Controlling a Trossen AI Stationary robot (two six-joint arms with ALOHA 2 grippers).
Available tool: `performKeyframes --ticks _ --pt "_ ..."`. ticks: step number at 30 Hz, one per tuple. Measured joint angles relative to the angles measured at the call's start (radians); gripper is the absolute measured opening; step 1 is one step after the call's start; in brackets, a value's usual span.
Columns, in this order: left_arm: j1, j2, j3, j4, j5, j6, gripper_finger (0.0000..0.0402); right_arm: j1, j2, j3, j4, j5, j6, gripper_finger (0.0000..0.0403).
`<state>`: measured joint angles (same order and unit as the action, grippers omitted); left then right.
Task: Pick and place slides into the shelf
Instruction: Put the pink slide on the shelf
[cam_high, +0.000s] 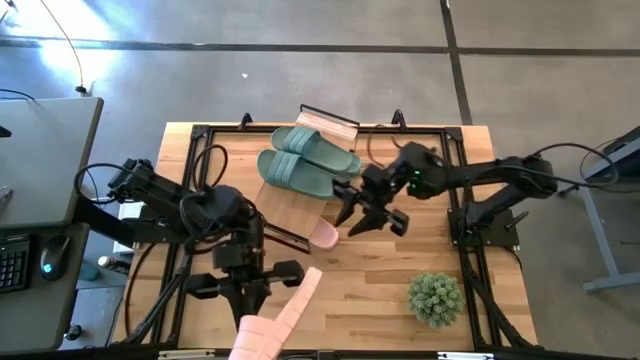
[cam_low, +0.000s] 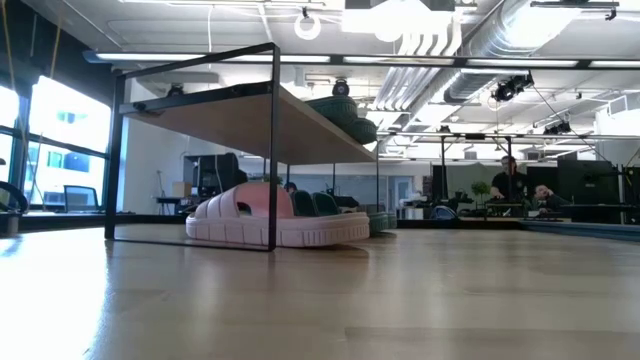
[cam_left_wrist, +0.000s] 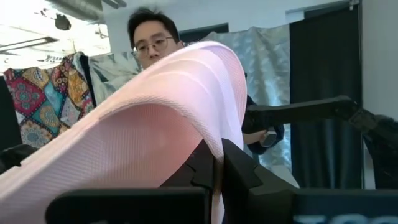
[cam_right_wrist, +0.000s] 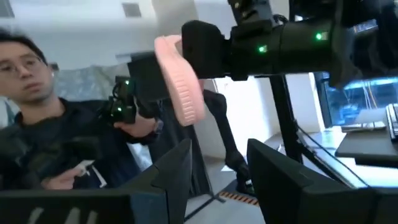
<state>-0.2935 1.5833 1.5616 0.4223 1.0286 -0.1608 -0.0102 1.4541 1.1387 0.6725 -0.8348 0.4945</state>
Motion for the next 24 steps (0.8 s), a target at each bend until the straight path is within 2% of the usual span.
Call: performKeyframes --ticks 3,9,12,16,24 --pt "0.0 0.0 0.0 -0.003 0.001 0.008 0.0 0.012 0.065 0.071 -0.058 -0.034 -0.028 0.0147" --pt "0.02 0.001 0.0 -0.007 0.013 0.01 0.0 0.055 0.13 0.143 -0.059 -0.107 -0.043 0.0147" --pt "0.04 0.001 0.0 -0.008 0.028 0.012 0.0 0.07 0.133 0.15 -0.064 -0.076 -0.108 0.0146" --pt "0.057 0.009 0.001 -0.007 0.044 0.023 0.0 0.084 0.133 0.152 -0.068 0.048 -0.185 0.0146" --pt "0.071 0.01 0.0 -0.014 0.063 0.027 0.0 0.076 0.133 0.152 -0.075 0.023 -0.182 0.0146"
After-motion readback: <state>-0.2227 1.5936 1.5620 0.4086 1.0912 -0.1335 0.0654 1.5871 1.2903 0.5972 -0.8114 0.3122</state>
